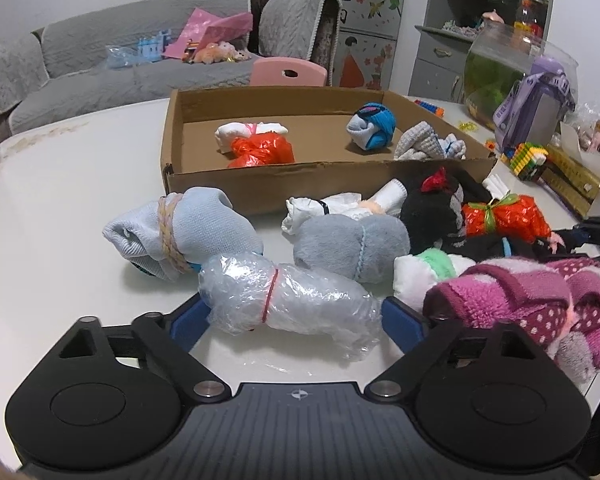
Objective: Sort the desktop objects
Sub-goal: 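Grasp the bubble-wrap roll with the left gripper while the right grasps the black sock bundle, then carry both items into the box and open both grippers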
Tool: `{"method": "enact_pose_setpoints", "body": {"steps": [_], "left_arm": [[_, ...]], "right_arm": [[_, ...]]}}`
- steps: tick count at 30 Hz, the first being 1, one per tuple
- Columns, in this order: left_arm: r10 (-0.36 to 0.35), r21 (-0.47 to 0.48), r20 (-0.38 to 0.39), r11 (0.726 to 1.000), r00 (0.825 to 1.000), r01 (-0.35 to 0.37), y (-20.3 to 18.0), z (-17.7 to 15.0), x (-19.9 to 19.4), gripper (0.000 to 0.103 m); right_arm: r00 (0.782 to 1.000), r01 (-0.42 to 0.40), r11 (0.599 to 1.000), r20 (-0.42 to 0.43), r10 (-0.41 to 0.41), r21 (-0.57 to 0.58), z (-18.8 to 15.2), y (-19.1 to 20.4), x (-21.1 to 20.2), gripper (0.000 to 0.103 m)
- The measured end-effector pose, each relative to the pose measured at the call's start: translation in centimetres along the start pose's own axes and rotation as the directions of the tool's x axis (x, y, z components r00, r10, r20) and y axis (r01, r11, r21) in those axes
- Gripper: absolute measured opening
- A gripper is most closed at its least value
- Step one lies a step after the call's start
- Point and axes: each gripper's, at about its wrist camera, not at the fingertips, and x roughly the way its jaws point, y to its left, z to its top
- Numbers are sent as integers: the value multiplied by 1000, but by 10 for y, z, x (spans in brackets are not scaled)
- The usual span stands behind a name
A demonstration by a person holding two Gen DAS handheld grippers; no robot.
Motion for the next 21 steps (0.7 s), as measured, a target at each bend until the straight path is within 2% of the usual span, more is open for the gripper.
{"method": "enact_pose_setpoints", "body": {"steps": [11,21], "left_arm": [[5,-18,35,1000,999,-5,-2,2,-26,87],[19,-18,104,1000,994,-18,-6,37,-71,87]], "right_arm": [[999,-2,999,48,0,52,3,-11,-13,42],[992,-7,986,122,-14,166,15,-31,-32,42]]}}
